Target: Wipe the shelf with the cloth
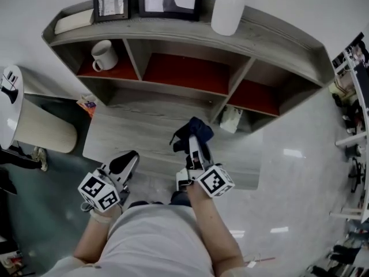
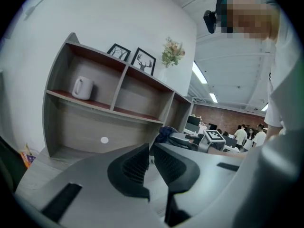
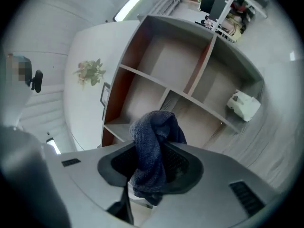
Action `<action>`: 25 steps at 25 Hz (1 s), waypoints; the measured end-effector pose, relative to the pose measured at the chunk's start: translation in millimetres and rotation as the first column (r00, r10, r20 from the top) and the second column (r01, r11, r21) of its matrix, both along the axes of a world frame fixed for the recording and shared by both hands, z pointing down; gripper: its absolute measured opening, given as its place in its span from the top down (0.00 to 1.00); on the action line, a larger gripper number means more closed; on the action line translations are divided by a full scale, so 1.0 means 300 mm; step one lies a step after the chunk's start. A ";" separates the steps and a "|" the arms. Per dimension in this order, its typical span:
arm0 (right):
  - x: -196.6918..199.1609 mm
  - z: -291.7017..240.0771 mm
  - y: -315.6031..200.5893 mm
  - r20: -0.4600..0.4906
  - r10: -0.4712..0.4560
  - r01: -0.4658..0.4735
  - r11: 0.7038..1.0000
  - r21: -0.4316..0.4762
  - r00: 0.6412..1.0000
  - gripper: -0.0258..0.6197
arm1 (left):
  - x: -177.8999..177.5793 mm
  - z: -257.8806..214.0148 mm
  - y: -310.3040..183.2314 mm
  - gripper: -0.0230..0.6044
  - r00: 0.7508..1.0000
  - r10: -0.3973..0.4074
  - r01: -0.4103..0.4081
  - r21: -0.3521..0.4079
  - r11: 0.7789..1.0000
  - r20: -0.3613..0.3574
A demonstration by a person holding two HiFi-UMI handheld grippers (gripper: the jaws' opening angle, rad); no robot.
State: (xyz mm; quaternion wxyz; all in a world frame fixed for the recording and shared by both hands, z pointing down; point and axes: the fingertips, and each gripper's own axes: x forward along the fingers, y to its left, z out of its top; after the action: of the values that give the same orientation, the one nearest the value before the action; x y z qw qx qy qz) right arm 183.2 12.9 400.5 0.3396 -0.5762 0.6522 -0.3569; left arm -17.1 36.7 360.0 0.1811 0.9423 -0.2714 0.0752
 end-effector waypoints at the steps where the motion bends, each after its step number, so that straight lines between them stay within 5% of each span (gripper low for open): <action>1: 0.021 0.005 -0.033 0.022 -0.002 0.002 1.000 0.006 1.000 0.76 | 0.017 -0.001 -0.014 0.90 1.000 -0.014 0.014 -0.001 1.000 0.006; 14: 0.278 0.084 -0.346 0.315 0.105 -0.132 0.989 0.063 0.943 0.76 | 0.157 -0.015 -0.129 0.90 0.989 -0.130 0.129 0.009 0.992 0.070; 25: 0.402 0.090 -0.463 0.467 0.235 -0.333 0.933 0.138 0.852 0.76 | 0.146 0.004 -0.210 0.90 0.995 -0.072 0.074 -0.027 0.997 0.073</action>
State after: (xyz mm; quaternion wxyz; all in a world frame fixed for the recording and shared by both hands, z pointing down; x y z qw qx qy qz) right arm 303.8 -125.8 427.7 0.5881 -0.5303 0.4993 -0.3516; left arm 26.7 -26.2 361.1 0.1878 0.9256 -0.3110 0.1065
